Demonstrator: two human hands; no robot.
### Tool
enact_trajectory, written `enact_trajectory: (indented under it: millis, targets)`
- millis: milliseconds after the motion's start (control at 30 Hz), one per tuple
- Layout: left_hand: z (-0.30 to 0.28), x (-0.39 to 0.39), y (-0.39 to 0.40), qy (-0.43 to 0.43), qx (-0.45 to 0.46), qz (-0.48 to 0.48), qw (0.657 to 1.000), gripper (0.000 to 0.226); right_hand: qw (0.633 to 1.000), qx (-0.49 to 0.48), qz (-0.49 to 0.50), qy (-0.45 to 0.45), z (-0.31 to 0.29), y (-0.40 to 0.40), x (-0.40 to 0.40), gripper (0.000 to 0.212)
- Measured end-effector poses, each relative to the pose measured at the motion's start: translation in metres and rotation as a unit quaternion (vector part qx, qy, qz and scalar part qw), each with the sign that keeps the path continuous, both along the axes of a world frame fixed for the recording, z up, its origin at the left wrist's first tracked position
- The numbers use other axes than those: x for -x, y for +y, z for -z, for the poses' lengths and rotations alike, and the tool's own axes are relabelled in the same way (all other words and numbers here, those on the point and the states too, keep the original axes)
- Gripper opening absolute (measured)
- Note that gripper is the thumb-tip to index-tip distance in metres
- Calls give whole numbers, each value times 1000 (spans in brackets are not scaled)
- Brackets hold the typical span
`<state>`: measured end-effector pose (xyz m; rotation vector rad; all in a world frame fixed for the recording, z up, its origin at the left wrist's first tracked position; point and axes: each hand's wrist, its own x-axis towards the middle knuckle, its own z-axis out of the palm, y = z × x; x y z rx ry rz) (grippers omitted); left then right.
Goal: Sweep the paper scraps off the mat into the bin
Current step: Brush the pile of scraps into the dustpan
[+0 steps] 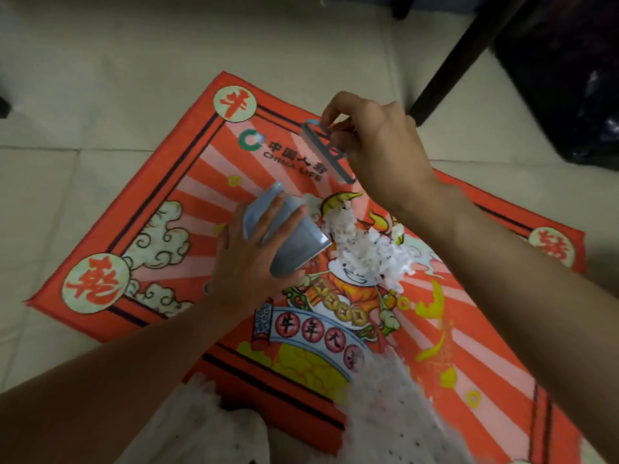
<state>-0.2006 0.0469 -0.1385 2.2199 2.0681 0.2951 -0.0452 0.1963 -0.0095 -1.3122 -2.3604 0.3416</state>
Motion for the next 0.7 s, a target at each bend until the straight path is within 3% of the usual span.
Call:
enact_trajectory:
  millis: [467, 700]
  targets:
    - [-3, -38, 18, 6, 9, 139, 990, 92, 995, -6, 99, -23, -15, -36, -107, 28]
    - [-17, -35, 3, -36, -14, 132, 990, 103, 991, -7, 128, -36, -15, -59, -123, 30]
